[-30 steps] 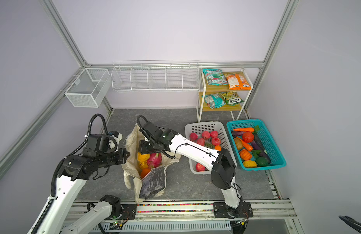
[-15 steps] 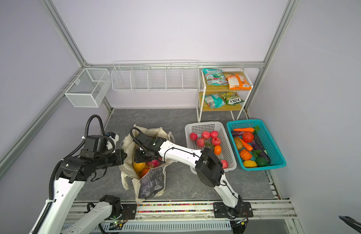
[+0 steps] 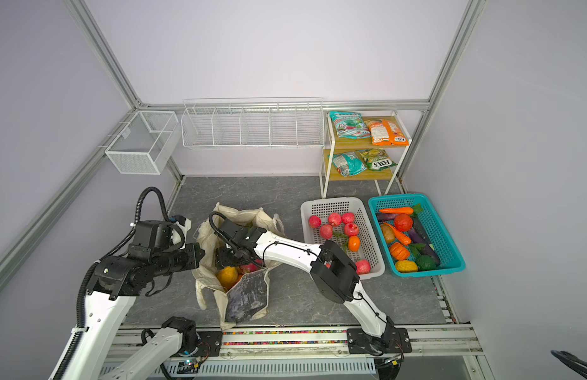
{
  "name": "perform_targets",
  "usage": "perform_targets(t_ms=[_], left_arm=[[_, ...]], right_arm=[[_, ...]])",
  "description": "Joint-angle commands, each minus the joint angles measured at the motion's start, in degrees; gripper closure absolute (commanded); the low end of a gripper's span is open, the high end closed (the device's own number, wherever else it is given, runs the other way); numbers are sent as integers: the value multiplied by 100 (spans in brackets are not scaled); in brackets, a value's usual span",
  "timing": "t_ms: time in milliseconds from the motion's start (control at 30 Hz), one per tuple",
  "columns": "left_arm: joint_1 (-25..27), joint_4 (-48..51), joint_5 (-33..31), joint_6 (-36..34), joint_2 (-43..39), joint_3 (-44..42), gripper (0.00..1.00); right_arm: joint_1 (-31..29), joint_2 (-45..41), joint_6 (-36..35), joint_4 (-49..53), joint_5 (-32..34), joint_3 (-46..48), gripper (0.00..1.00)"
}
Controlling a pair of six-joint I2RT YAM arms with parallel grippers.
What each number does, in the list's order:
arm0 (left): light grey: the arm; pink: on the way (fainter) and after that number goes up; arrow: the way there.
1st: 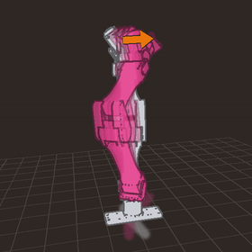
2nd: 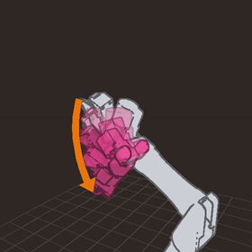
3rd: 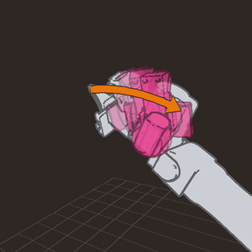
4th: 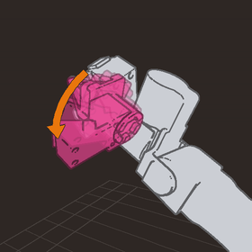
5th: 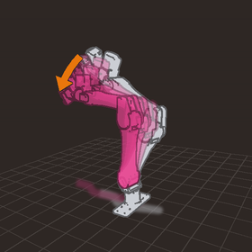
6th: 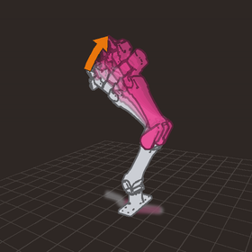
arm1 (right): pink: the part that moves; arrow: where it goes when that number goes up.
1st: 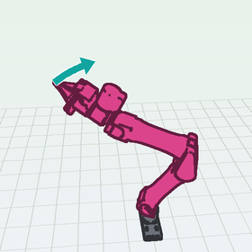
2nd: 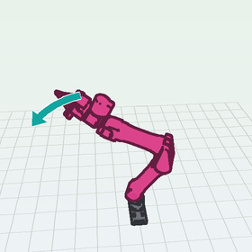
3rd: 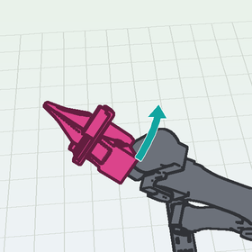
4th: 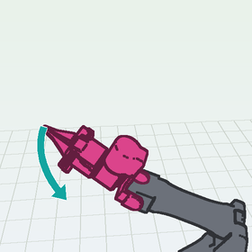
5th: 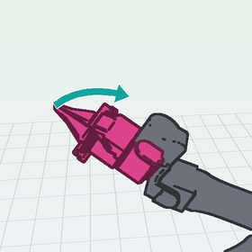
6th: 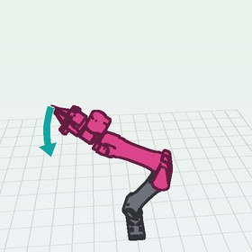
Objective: Place the food into the grocery bag and tie it
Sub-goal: 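Lower the mango into the tote and open the right gripper, then raise the right gripper out of the tote and back over the teal basket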
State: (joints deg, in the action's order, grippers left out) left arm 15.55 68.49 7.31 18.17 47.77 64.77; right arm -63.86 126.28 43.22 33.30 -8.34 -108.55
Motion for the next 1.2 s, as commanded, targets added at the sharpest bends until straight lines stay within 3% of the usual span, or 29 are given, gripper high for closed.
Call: perform_targets(t_ms=[0,367,467,500,1167], left_arm=[[-43,112,-63,-86,-87,148,100],[-52,60,7,-94,-64,106,100],[-53,34,25,-95,-57,64,100],[-52,25,30,-90,-61,53,100],[-52,-63,86,-68,9,53,100]], right_arm=[[13,-50,-231,203,119,-106,22],[-17,-609,-611,165,435,-40,9],[-35,-879,-663,-94,609,141,1],[-31,-959,-687,-137,651,166,12],[30,-2470,-1816,454,2264,134,12]])
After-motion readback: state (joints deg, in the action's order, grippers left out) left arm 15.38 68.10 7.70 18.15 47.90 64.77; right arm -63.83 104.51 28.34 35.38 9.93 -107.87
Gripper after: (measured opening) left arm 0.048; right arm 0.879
